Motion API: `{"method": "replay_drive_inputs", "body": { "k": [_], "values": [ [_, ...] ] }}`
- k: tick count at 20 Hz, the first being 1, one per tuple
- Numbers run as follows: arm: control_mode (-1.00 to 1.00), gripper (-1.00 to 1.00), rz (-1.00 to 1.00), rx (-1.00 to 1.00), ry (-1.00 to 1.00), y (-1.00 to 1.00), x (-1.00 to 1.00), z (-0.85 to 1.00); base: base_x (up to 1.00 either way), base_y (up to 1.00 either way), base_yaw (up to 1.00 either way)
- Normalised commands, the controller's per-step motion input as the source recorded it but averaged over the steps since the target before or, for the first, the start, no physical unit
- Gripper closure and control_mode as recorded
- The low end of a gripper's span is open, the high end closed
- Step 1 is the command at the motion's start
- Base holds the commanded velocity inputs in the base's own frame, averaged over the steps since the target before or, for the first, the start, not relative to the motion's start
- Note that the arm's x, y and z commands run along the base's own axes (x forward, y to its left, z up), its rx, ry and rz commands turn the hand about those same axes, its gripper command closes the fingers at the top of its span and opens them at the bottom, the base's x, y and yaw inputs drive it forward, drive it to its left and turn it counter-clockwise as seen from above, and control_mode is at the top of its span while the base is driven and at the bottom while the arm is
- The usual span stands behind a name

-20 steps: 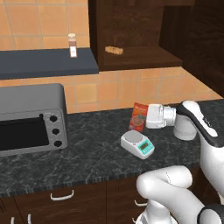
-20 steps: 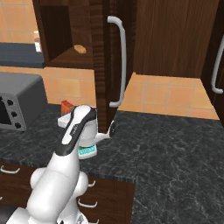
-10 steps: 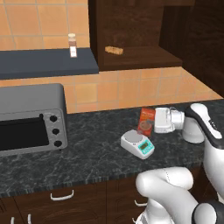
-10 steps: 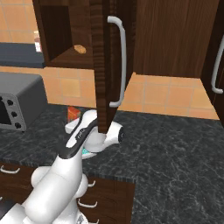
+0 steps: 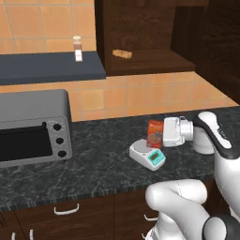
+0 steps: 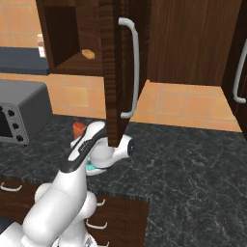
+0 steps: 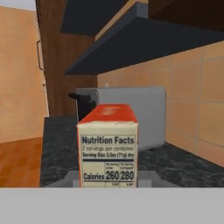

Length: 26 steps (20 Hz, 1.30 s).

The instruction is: Pick the boxed food and place it on the digital scale for weighing, and close the cabinet.

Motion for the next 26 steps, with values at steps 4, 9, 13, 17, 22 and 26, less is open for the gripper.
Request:
{"method": "replay_drive_inputs", "body": {
  "k": [4, 9, 13, 17, 22, 26],
  "values": [
    [-1.0, 1.0, 0.0, 0.0, 0.0, 0.05, 0.09, -0.23, 0.0, 0.0, 0.0],
    [-1.0, 1.0, 0.0, 0.0, 0.0, 0.0, 0.23, -0.23, 0.0, 0.0, 0.0],
    [-1.0, 1.0, 0.03, 0.0, -0.02, -0.02, 0.36, -0.24, 0.0, 0.0, 0.0],
    [-1.0, 1.0, 0.01, 0.0, -0.02, 0.0, 0.32, -0.24, 0.0, 0.0, 0.0],
    [-1.0, 1.0, 0.0, 0.0, 0.0, -0.12, 0.34, -0.08, 0.0, 0.0, 0.0],
    [-1.0, 1.0, 0.0, 0.0, 0.0, -0.16, 0.31, -0.08, 0.0, 0.0, 0.0]
  ]
}}
